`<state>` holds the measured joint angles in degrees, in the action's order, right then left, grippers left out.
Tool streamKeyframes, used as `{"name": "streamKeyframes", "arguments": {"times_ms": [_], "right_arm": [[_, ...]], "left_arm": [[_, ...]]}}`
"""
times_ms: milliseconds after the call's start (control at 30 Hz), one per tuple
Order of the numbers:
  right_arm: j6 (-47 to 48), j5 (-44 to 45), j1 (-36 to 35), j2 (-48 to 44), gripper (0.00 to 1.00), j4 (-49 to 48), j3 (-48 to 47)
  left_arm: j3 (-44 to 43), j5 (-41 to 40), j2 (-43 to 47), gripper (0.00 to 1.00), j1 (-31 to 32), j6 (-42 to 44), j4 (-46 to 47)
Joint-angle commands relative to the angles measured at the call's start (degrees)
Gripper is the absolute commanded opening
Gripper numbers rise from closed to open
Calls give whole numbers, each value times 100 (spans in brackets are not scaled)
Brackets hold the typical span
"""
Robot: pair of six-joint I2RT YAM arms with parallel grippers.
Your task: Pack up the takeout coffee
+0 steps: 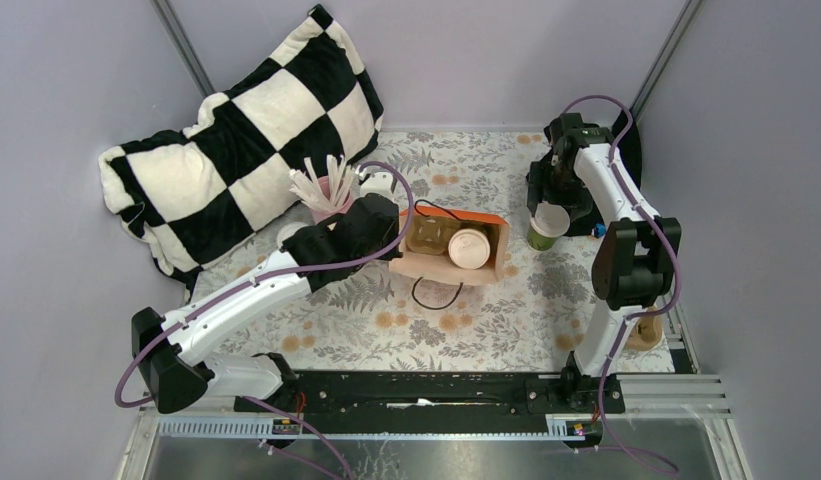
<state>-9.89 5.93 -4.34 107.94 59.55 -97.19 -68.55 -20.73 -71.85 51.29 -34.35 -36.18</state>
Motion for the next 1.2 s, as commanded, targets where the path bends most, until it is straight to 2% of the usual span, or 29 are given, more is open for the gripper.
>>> {"name": "streamKeyframes", "arguments": {"times_ms": [0,100,200,300,567,867,967,1033,1167], "right_arm": [[80,137,8,75,92,-129,-18],[118,132,8,133,91,-174,7],[121,61,10,149,83,-213,51],[119,32,8,135,82,-251,157],[140,147,8,70,88,-347,462],[131,146,9,122,91,-315,365],[107,179,4,52,95,-229,259],[44,196,10,-18,99,-107,152],[-169,179,-5,-278,100,40,52]], "left_arm": [[-251,59,-1,0,-1,39,138],[-255,77,-10,0,1,50,138],[-258,64,-11,0,-3,64,138],[-247,59,-9,0,0,73,141],[-251,41,-17,0,-3,119,148],[-293,100,-40,0,-2,189,144],[-346,102,-40,0,-3,188,122],[-426,63,-62,0,-5,131,31],[-797,-113,-228,0,-19,-106,-446]]}}
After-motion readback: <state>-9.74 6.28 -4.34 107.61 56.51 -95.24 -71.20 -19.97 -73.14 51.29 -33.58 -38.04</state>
